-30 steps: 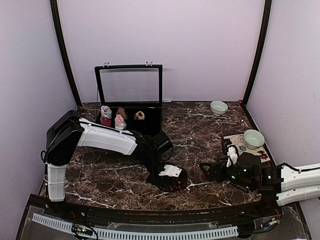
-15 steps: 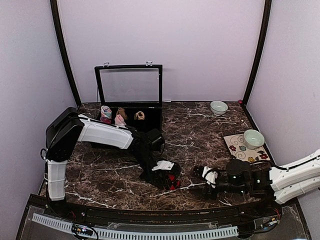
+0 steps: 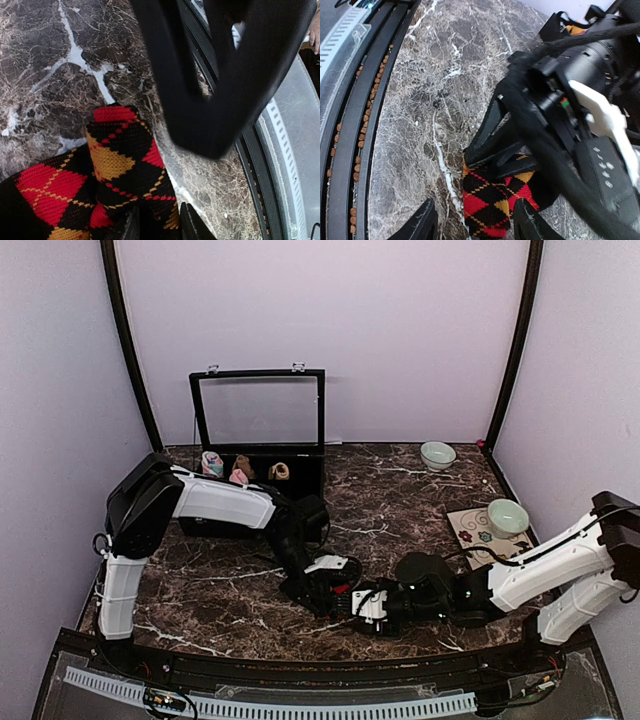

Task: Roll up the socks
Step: Roll the sock at the center of the board.

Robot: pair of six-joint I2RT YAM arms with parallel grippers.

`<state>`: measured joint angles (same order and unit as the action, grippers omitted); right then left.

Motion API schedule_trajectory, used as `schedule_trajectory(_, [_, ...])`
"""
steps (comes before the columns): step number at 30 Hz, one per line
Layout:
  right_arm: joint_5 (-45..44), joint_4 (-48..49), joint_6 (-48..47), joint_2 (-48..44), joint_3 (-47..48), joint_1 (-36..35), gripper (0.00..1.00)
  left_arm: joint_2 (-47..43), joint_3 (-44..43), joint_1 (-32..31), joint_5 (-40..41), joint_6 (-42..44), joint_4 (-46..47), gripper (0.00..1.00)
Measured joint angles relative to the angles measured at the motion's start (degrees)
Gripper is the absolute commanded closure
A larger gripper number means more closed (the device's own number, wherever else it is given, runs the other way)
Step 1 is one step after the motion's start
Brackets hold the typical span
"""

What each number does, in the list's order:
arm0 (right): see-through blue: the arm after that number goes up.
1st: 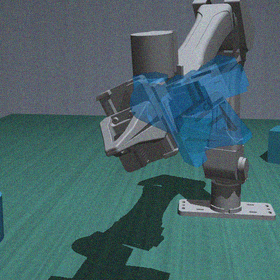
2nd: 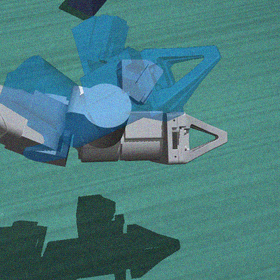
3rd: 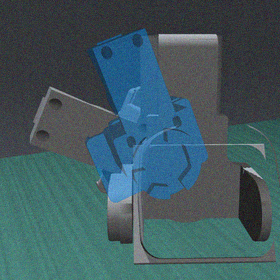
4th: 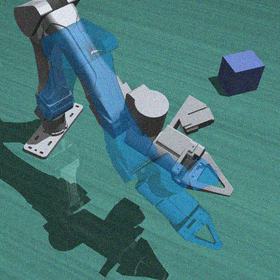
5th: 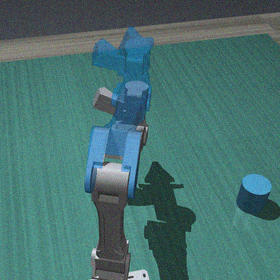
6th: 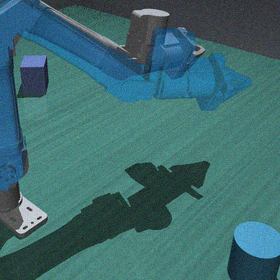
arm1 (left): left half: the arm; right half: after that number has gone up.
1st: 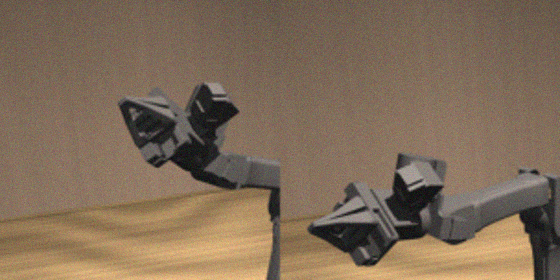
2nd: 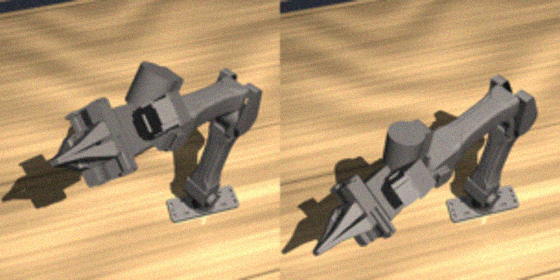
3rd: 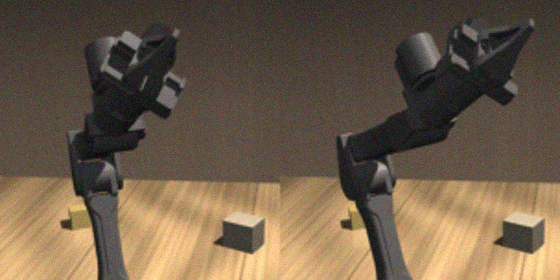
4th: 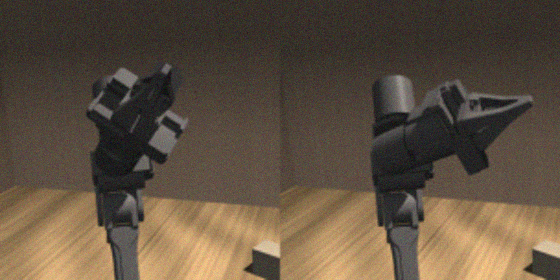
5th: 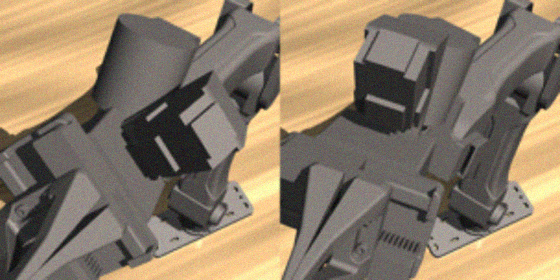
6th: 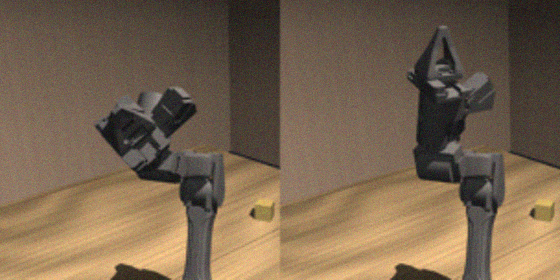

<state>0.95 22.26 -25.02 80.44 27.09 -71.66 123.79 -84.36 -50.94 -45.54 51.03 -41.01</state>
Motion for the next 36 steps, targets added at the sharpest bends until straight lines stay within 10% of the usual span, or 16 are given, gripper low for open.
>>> schedule_trajectory(17, [1.18, 5.16, -6.71, 13.90, 4.13, 1.81, 0.52, 1.46, -1.97, 0.33, -1.16, 0.92, -2.84, 0.70])
schedule_trajectory(36, [0.20, 6.01, 0.28, 19.58, 7.91, 4.11, 0.77, -1.38, -1.09, 2.91, -0.52, -1.81, -5.44, 0.58])
